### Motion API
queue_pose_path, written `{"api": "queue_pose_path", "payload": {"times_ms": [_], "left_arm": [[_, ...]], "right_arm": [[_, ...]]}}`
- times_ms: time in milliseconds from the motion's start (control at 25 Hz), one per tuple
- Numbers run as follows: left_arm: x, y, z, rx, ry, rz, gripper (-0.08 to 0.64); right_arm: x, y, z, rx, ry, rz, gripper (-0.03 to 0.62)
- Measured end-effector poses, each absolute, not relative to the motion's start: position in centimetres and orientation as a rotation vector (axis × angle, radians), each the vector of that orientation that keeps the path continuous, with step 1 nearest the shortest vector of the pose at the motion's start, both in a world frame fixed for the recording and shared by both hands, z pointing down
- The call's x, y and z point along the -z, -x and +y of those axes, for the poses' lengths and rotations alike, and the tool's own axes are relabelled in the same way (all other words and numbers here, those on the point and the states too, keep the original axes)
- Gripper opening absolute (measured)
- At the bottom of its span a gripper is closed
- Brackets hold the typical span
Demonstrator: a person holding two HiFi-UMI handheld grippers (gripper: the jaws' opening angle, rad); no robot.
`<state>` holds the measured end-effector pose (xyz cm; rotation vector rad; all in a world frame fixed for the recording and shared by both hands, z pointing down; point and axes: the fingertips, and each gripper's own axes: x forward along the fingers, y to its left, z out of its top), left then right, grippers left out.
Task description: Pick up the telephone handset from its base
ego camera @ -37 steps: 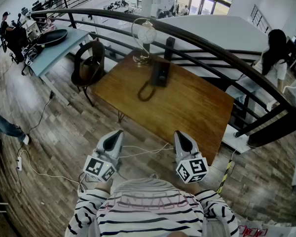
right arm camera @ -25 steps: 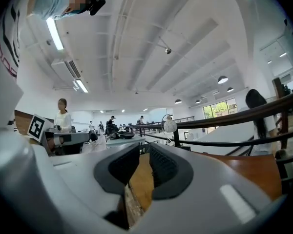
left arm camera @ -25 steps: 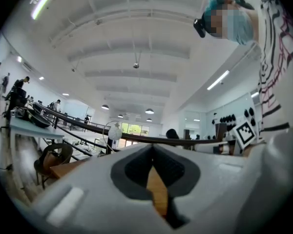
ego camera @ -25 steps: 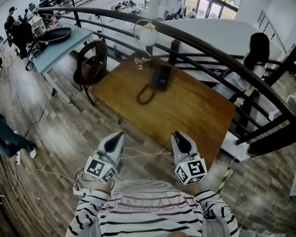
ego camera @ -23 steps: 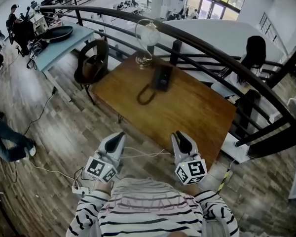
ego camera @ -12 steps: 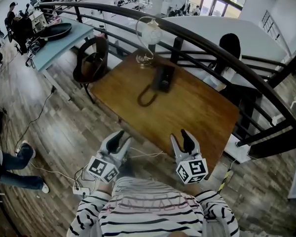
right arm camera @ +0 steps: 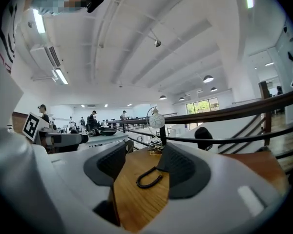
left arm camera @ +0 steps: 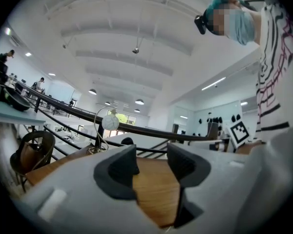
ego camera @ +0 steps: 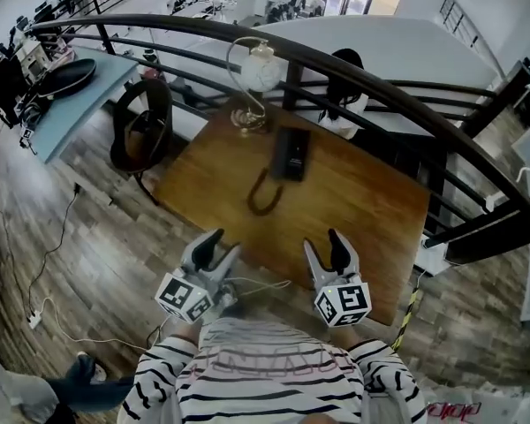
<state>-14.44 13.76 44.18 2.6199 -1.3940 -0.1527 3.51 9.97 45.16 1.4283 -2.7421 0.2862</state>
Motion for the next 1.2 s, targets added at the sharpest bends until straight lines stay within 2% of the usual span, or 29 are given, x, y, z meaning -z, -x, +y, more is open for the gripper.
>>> {"api": "queue_pose_path", "payload": {"times_ms": [600, 880, 1200], "left_arm": [[-43.4, 23.9, 3.4, 0.087, -2.72, -1.127, 0.23], [-44.4, 22.8, 0.4, 0.104, -2.707, -1.06, 0.23], [-45.1, 20.4, -5.3, 0.017, -2.725, -1.009, 0.253]], "right_arm": [[-44.1, 5.2, 3.2, -0.267, -1.671, -2.6, 0.27], [-45.2, 3.9, 2.4, -0.291, -1.699, -2.546, 0.27], [-46.7, 2.8, -4.1, -0.259, -1.611, -2.529, 0.27]]}}
